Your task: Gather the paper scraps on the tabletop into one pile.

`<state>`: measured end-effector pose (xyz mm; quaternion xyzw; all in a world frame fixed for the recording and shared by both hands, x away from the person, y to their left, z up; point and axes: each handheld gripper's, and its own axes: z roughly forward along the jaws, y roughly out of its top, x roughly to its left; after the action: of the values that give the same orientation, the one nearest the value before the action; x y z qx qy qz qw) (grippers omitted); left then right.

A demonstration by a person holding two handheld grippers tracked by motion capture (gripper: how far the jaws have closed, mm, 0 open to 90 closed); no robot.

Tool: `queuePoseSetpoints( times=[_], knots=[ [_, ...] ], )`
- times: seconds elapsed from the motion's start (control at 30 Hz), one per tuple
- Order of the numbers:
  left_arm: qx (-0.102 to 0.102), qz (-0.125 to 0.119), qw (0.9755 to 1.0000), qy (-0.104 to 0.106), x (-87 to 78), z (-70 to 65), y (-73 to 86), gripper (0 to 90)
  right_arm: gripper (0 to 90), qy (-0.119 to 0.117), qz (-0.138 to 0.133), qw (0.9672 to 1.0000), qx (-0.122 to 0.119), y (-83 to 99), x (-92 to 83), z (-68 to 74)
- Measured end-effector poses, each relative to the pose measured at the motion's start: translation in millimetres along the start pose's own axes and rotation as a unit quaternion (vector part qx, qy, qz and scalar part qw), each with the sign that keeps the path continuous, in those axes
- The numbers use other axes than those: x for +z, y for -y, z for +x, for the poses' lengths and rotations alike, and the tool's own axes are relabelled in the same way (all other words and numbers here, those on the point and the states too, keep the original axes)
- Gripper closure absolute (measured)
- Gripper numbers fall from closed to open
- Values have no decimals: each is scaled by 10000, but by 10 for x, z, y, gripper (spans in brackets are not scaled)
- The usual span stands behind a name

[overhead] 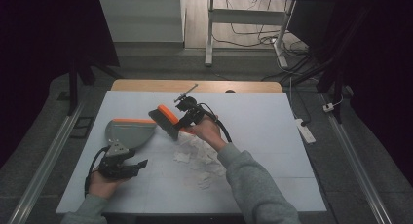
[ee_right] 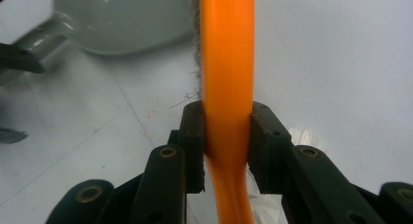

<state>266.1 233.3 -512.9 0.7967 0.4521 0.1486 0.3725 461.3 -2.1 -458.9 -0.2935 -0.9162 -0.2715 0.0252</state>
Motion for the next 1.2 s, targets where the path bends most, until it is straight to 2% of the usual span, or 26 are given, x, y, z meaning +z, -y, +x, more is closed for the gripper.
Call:
queuePoseSetpoints(
  times=[0.07, 0.1, 0.2, 0.27, 0.33, 0.43, 0.47, 0.53, 0.73, 0.83, 0.97, 1.1, 1.17, 1.2],
  knots=[
    [-1, -16, 10000, 7, -5, -4, -2, 363, 703, 31, 91, 9999, 55, 35, 53, -69],
    [5, -26, 10000, 6, -9, -3, -2, 364, 703, 52, 57, 9997, 234, 48, 44, -82],
    [-10, -49, 10000, 10, -16, 2, -1, 364, 703, 163, 265, 9990, 311, 129, -28, -173],
    [-5, -37, 10000, 11, -10, -1, -2, 364, 703, 246, 313, 9982, 450, 214, -114, -228],
    [21, -19, 10000, 20, -5, -9, -4, 363, 703, 423, 384, 9970, 520, 312, -220, -289],
    [52, -16, 10000, 25, -2, -22, -11, 363, 704, 556, 423, 9957, 609, 460, -384, -366],
    [46, -22, 10000, 28, 0, -26, -14, 363, 703, 588, 406, 9956, 613, 500, -433, -378],
    [68, -10, 10000, 25, 5, -32, -21, 363, 703, 510, 212, 9966, 614, 558, -542, -374],
    [50, -7, 10000, 12, 6, -37, -24, 363, 703, 363, -348, 9982, 333, 559, -848, -195],
    [55, 2, 10000, 5, 6, -39, -26, 363, 703, 541, -495, 9972, 138, 532, -925, -149],
    [95, -8, 10000, -4, 5, -56, -30, 362, 703, 791, -696, 9942, 204, 476, -895, -247],
    [54, -22, 10000, 4, 1, -42, -24, 362, 703, 1451, -502, 9881, -65, 376, -813, -406],
    [50, -22, 10000, 7, 7, -36, -22, 362, 703, 1702, -188, 9848, -282, 346, -752, -499],
    [60, -14, 10000, 18, 10, -33, -21, 362, 704, 1851, -22, 9816, -460, 336, -717, -534]
  ],
)
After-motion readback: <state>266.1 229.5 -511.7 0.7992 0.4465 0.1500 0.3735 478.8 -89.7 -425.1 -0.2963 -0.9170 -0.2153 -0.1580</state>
